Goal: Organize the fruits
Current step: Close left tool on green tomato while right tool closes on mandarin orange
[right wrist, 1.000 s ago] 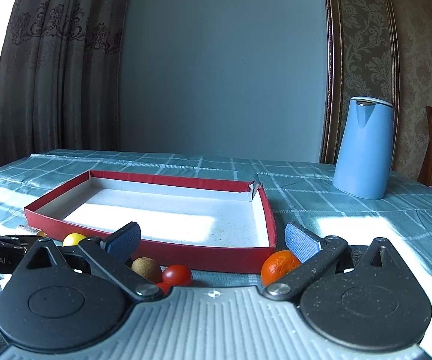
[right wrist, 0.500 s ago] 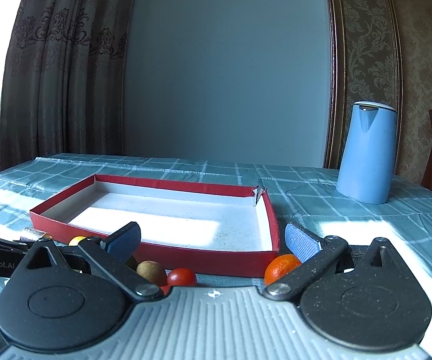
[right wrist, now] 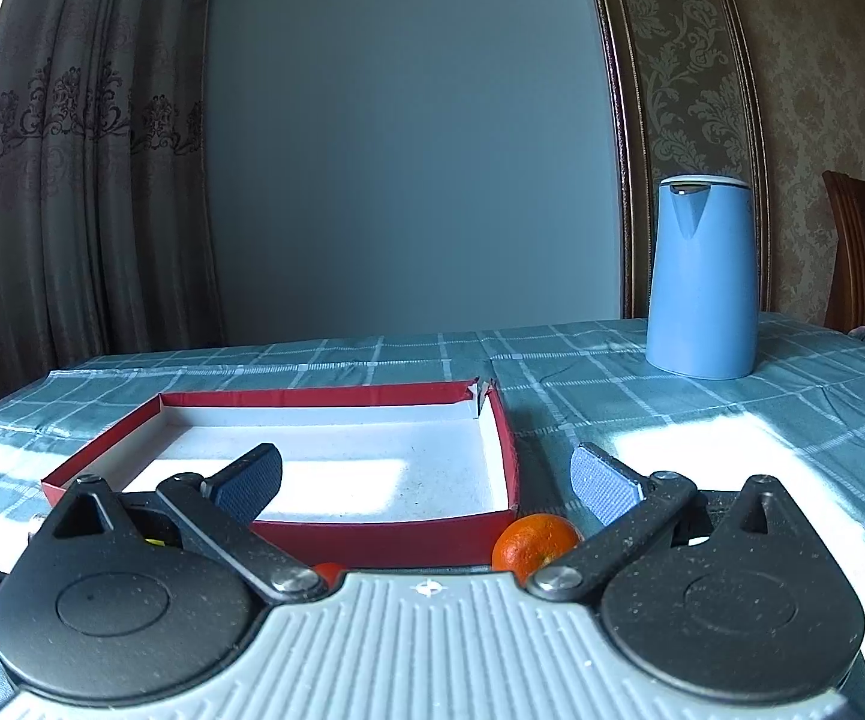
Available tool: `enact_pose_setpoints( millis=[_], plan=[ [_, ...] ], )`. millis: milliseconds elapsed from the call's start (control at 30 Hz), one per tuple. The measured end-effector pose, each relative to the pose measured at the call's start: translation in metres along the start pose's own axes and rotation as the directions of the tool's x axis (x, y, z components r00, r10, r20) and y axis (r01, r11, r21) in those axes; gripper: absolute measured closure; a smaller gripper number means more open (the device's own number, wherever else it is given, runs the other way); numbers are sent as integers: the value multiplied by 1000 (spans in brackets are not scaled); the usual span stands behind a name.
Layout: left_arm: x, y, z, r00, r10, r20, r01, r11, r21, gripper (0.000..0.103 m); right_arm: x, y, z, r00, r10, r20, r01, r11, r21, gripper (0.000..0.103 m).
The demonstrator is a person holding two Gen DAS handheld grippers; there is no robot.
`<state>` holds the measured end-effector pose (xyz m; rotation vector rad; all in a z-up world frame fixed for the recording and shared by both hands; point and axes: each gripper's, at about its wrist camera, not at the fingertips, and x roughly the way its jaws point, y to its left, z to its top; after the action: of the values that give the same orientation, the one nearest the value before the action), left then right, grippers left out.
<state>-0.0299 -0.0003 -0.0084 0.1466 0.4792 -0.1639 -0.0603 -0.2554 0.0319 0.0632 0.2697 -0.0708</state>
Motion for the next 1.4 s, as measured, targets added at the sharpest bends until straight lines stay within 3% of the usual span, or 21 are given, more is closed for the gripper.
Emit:
enact_pose_setpoints(
  millis=[67,167,233,467,600,733,967,1300,1400],
  plan=[
    [-1,-2,-1,1000,-7,2,7,1000,17,1,1,-1,0,1000,0,-2,0,1000,9,0],
    [2,-5,-1,999,-28,-18,28,999,37,12,1,-4,1,1000,1,-2,-1,1000,23,0],
    [5,-6,-1,999,-22,-31,24,999,44,13,0,-8,3,1000,-21,7,21,999,28,0],
    [12,-9,-3,995,-63,-75,68,995,71,36,1,-50,6,999,-35,-15,38,966,256,0],
    [13,-9,-3,992,-89,-86,95,993,68,44,10,-49,4,996,-28,-79,46,970,237,0],
    [12,-9,-4,993,-78,-88,84,994,65,55,11,-40,3,995,-48,-87,64,981,184,0],
    [11,-10,-4,991,-100,-90,107,991,75,73,14,-45,2,994,-34,-108,57,974,220,0],
    [5,-7,-4,989,-133,-68,137,989,58,73,9,-63,0,991,-24,-128,53,972,230,0],
    [4,-8,-3,987,-146,-62,150,987,63,73,4,-77,-7,985,-9,-171,45,977,206,0]
  ],
)
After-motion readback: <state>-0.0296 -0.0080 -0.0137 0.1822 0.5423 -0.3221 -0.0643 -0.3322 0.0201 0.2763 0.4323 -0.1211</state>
